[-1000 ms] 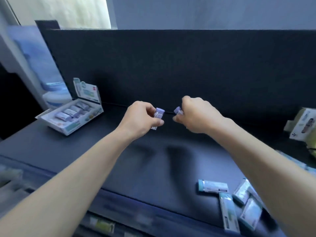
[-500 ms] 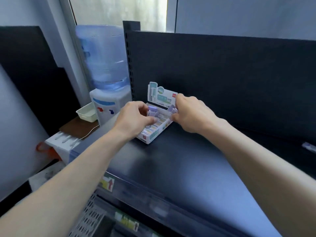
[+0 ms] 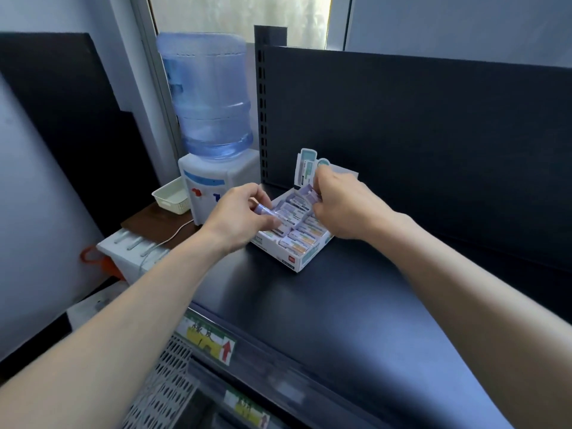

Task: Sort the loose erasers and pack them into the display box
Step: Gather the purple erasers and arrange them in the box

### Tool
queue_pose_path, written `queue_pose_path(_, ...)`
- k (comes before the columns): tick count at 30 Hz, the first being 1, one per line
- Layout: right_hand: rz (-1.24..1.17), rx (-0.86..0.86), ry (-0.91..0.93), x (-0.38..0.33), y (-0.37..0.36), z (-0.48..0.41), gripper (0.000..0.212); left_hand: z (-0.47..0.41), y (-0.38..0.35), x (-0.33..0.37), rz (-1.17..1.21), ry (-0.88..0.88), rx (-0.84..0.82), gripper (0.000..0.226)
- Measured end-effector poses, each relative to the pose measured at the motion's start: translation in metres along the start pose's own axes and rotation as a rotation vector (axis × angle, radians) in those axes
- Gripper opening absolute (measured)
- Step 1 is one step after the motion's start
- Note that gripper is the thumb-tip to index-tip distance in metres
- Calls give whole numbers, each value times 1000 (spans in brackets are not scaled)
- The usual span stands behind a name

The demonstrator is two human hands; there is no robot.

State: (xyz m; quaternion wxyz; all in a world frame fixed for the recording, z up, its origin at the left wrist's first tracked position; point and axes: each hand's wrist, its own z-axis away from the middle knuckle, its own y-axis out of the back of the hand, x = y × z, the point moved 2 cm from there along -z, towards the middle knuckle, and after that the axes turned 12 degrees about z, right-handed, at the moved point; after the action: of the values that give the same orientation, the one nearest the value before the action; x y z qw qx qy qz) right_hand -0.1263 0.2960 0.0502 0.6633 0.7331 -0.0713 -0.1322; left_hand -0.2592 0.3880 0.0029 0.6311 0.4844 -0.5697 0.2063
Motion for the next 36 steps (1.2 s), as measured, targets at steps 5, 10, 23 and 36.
queue_pose_path(5, -40, -33, 95, -4, -3, -8, 10, -1, 12, 0, -56, 31, 13, 23)
queue_pose_path(10, -45, -76, 111, -6, -4, -9, 7, -6, 9, -5, -93, 56, -18, 14)
queue_pose_path(23, 23, -236, 6, -26, -9, -28, 14, -45, 16, -21, -198, 125, -243, 7)
queue_pose_path(36, 33, -378, -133, -50, -22, -36, 11, -64, 18, -24, -169, -21, -501, 16)
